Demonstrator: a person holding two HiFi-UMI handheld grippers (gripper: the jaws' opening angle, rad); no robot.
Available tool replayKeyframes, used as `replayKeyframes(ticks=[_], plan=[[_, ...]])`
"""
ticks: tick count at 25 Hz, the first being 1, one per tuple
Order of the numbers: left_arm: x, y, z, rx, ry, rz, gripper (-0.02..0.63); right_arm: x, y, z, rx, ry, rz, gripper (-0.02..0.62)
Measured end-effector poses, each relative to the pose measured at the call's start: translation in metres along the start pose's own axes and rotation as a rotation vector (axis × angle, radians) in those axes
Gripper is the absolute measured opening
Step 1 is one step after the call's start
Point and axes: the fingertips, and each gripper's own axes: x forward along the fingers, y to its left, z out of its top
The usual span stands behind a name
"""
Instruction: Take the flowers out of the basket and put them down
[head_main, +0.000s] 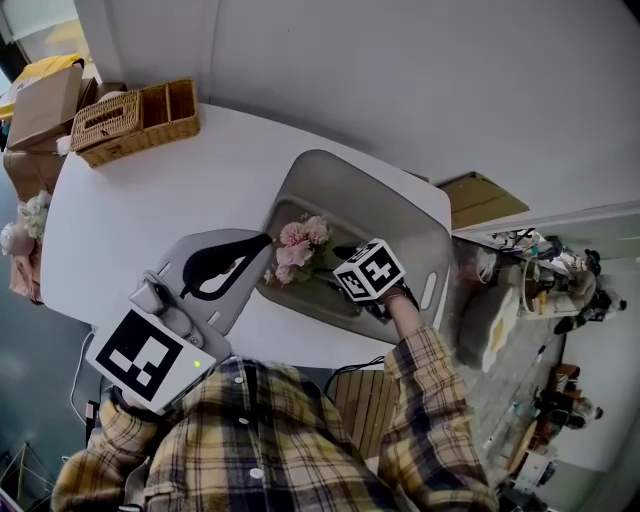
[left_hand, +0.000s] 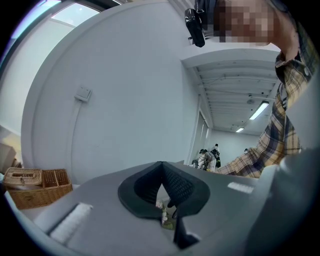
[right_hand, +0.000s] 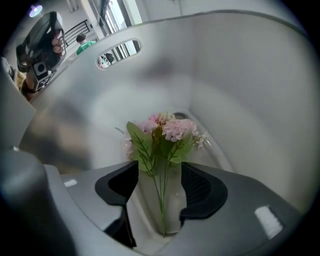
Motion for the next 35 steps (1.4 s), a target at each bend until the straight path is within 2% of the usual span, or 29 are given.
replayKeyframes(ticks=[8,14,17,22,24,30,35], plan=[[0.000,0.002,0.000,-0.006,0.002,0.006,0.014,0.031,-0.003,-0.033,0.002,0.123,0.015,0.281],[0.000,0.003,0.001,-0.009,0.000,0.013,0.014,0.044,-0.004,-0.051,-0.003,0.178,0.021,0.255],[0.000,0.002,0.001,-0.009,-0.001,0.014,0.014,0.049,-0.001,-0.059,-0.017,0.203,0.031,0.222],[-0.001,0.003,0.001,-0.010,-0.001,0.018,0.014,0.048,-0.001,-0.057,-0.033,0.203,0.016,0.113],[-0.001,0.003,0.001,-0.010,-0.001,0.019,0.014,0.048,-0.002,-0.056,-0.034,0.197,0.013,0.088],[-0.003,0.004,0.002,-0.007,-0.004,0.026,0.014,0.044,-0.002,-0.052,-0.037,0.184,0.023,0.036],[-0.008,0.003,0.003,0.001,-0.019,0.033,0.014,0.034,-0.003,-0.039,-0.020,0.125,0.013,0.015]])
